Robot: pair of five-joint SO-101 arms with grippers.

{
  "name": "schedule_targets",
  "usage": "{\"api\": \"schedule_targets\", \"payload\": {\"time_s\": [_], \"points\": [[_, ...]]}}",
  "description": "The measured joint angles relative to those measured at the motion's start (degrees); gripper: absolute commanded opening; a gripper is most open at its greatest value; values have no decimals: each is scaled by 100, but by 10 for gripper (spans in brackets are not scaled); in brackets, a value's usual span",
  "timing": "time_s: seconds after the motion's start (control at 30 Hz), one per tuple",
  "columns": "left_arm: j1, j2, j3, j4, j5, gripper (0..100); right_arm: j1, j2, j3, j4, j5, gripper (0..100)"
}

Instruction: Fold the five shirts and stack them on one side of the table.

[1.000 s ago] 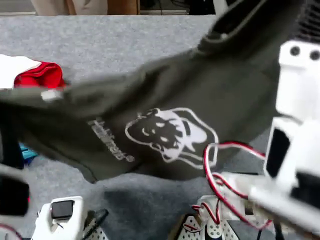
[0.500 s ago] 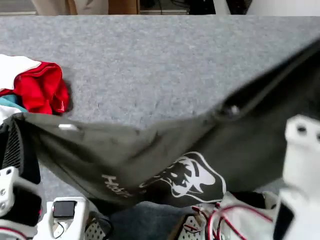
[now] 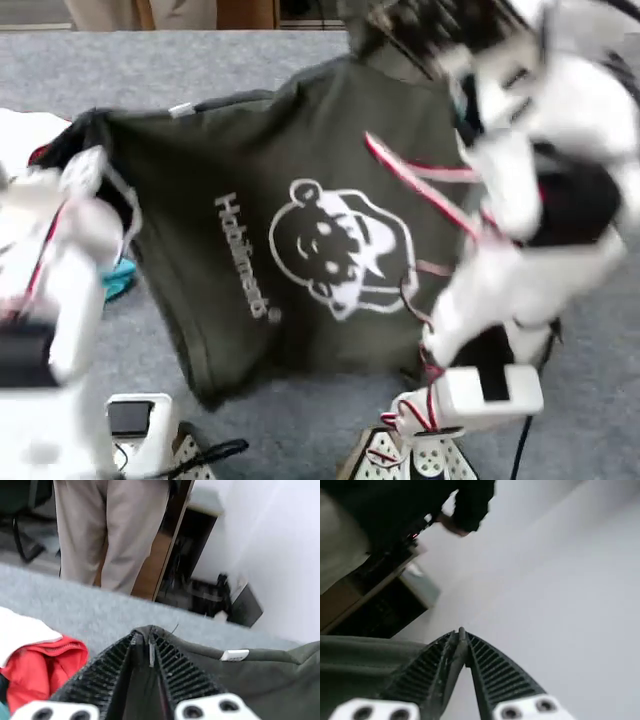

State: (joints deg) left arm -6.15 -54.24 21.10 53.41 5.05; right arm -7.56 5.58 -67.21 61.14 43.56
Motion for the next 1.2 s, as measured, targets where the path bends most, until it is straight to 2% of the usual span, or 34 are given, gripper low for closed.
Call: {"api": "schedule_targets", "payload": {"time_s": [0.13, 0.33, 0.53, 0.87, 1.07, 1.2], "points": [[-158, 738, 105, -554, 0, 19, 0, 800, 343, -782, 0, 5], [-343, 2295, -510, -668, 0, 19, 0, 2057, 396, -1785, -9, 5], [-343, 3411, -1125, -668, 0, 19, 0, 2945, 62, -2286, -633, 5], [-360, 4519, -2171, -624, 0, 19, -105, 3631, -738, -3042, -695, 5], [-387, 4607, -2945, 132, 0, 19, -158, 3631, -1336, -3156, -695, 5], [-510, 4607, -3042, 229, 0, 19, -158, 3631, -1371, -3165, -695, 5]]}}
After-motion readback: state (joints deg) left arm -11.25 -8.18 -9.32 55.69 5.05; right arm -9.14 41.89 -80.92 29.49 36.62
